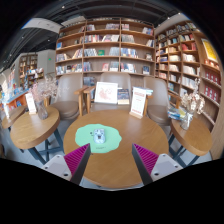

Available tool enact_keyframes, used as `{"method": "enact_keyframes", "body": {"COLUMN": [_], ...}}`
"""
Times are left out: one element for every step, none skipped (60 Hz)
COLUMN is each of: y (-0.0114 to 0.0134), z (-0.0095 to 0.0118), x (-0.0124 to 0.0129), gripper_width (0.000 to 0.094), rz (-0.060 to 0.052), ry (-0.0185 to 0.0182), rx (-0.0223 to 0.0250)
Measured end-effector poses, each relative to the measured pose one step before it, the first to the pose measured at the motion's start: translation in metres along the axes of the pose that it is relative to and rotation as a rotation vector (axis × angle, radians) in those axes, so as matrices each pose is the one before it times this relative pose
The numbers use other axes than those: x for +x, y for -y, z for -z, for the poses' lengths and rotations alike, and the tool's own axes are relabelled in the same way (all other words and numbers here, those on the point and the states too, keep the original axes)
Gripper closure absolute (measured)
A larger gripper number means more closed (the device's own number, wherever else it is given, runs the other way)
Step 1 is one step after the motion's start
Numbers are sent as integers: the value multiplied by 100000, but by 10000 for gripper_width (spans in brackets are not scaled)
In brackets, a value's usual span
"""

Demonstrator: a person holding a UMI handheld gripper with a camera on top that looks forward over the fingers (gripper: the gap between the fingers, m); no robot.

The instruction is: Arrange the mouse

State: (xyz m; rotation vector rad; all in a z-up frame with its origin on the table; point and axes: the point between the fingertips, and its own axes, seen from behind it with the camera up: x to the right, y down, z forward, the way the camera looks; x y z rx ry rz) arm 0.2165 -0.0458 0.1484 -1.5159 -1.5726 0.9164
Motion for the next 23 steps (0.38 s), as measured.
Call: {"method": "enact_keyframes", "body": {"y": [-336, -648, -289, -224, -281, -274, -287, -251, -202, -287, -38, -72, -70, -55, -53, -56, -68, -62, -67, 8, 59, 28, -94], "z": [405, 351, 309, 340, 241, 248, 258, 231, 241, 84, 258, 222, 216, 216, 177, 191, 167, 106, 101, 90, 79, 39, -239], "x": [129, 158, 101, 7, 131, 141, 137, 151, 128, 88, 103, 49, 47, 75, 65, 116, 110, 133, 134, 121, 113, 112, 74], "gripper_width": [83, 83, 83, 81, 82, 81, 81, 82, 80, 79, 80, 78, 78, 77, 79, 82, 81, 80, 80, 78, 79, 81, 79], "rz": [-333, -178, 17, 284, 308, 259, 171, 196, 245, 338, 287, 257, 147, 105, 151, 265, 222, 160, 184, 167, 20, -41, -68], "ry": [-186, -97, 26, 9, 95, -42, -244, -360, -354, -359, -84, -7, -13, -108, -230, -331, -316, -222, -311, -325, -223, -243, -183], "rx": [-78, 77, -35, -48, -137, -183, -152, -72, 23, 201, 317, 362, 274, 330, 355, 276, 99, -12, 46, 248, 367, 403, 519]}}
